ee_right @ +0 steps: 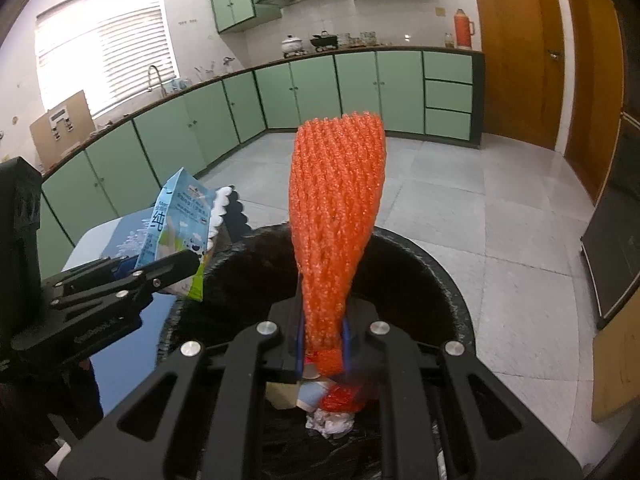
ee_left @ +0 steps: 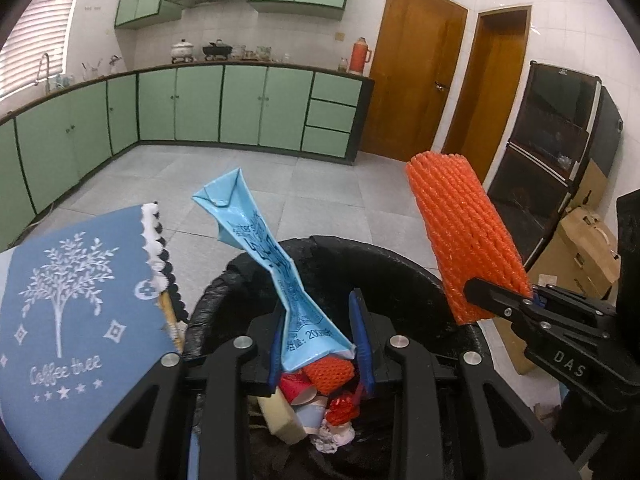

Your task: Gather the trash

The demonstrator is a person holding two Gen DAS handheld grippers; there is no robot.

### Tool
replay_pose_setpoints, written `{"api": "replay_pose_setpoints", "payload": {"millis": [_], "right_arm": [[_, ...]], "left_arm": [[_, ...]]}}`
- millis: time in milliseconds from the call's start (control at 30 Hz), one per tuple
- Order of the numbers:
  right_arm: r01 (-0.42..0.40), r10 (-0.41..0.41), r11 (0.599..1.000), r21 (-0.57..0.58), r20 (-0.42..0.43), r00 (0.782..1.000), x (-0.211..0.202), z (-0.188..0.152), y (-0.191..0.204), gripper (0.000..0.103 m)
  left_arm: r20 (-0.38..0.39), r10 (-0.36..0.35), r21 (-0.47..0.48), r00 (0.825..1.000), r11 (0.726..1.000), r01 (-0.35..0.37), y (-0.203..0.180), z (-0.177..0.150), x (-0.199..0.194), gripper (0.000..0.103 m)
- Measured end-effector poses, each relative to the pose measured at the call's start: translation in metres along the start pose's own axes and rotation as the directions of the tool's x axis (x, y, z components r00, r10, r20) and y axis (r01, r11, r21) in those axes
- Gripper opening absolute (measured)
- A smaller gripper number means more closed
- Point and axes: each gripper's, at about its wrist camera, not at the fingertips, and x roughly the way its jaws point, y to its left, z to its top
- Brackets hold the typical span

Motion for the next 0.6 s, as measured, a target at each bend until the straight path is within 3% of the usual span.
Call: {"api": "replay_pose_setpoints", "payload": {"millis": [33, 67, 133, 267, 433, 600], "right_arm": [[0.001, -0.001, 1.000, 0.006, -0.004, 1.000, 0.003, -0.001, -0.002, 0.018], [0.009, -0.008, 1.000, 0.010, -0.011, 1.000, 0.007, -0.002, -0.006, 0.028], [0.030, -0.029, 0.999, 0.017, -0.034, 0.999, 0.014, -0.005, -0.011, 0.044], [0.059, -0.056, 0.998, 0.038, -0.059, 0.997, 0.022, -0.011, -0.018, 0.064], [0.084, -0.080, 0.994, 0.076, -0.049, 0.996, 0.009, -0.017, -0.018, 0.088], [0.050, -0.047, 0.994, 0.093, -0.037, 0.998, -0.013, -0.014, -0.010, 0.093]], "left_arm": [[-0.013, -0.021, -0.011, 1.000, 1.000, 0.021, 0.000, 0.001, 0.004, 0.031], [-0.018, -0.036, -0.019, 0.999, 0.999, 0.036, -0.001, 0.002, 0.007, 0.035], [-0.024, -0.055, -0.027, 0.998, 0.998, 0.055, -0.002, 0.004, 0.009, 0.059], [-0.010, -0.059, -0.009, 0.998, 0.998, 0.059, -0.003, 0.005, 0.004, 0.066], [0.009, -0.036, -0.029, 0.999, 0.999, 0.037, 0.008, 0.004, -0.014, 0.068], [0.043, 0.045, -0.040, 0.998, 0.998, -0.043, 0.023, 0.007, -0.052, 0.077]]}}
